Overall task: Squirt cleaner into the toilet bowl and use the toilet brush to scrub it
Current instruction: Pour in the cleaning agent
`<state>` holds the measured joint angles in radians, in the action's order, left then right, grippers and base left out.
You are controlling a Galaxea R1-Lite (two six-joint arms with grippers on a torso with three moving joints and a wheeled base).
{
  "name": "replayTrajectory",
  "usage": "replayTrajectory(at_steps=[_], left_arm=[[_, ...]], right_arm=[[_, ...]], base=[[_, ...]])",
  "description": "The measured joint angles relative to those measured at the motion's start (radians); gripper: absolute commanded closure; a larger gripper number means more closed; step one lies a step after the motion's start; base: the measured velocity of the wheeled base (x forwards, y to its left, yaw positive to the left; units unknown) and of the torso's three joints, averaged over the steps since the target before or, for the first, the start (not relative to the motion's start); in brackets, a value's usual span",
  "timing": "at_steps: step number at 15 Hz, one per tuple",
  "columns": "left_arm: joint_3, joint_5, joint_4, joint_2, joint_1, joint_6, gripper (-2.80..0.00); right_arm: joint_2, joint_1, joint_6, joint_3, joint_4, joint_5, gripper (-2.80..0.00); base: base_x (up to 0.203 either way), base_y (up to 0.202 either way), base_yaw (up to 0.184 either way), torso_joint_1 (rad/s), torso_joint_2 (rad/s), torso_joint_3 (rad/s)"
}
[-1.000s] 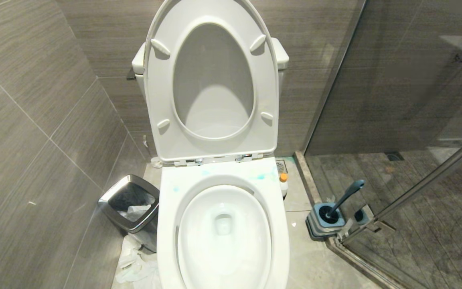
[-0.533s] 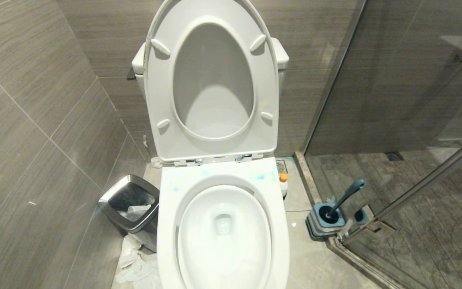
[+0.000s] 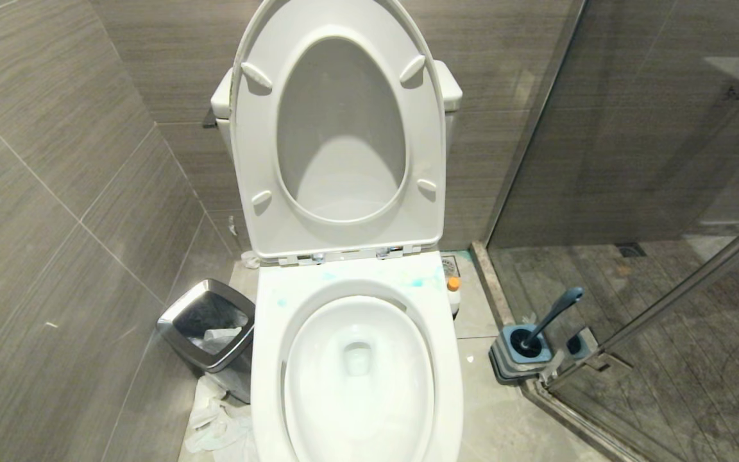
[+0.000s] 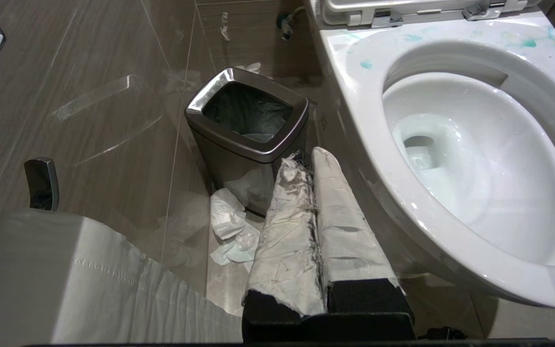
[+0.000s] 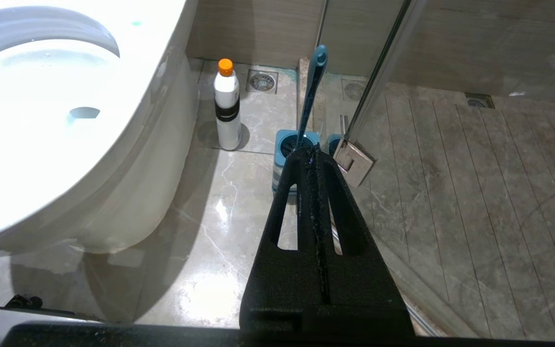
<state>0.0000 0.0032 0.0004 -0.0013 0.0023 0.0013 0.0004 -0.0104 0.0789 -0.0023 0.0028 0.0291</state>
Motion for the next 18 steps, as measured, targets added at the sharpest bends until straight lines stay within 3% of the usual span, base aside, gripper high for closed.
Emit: replayTrajectory(at_steps=[18], left_arm=[[0.0, 0.0, 0.0, 0.0, 0.0, 0.0, 0.0]], right_arm=[[0.0, 0.0, 0.0, 0.0, 0.0, -0.001, 0.0]], base=[[0.0, 0.0, 0.0, 0.0, 0.0, 0.0]])
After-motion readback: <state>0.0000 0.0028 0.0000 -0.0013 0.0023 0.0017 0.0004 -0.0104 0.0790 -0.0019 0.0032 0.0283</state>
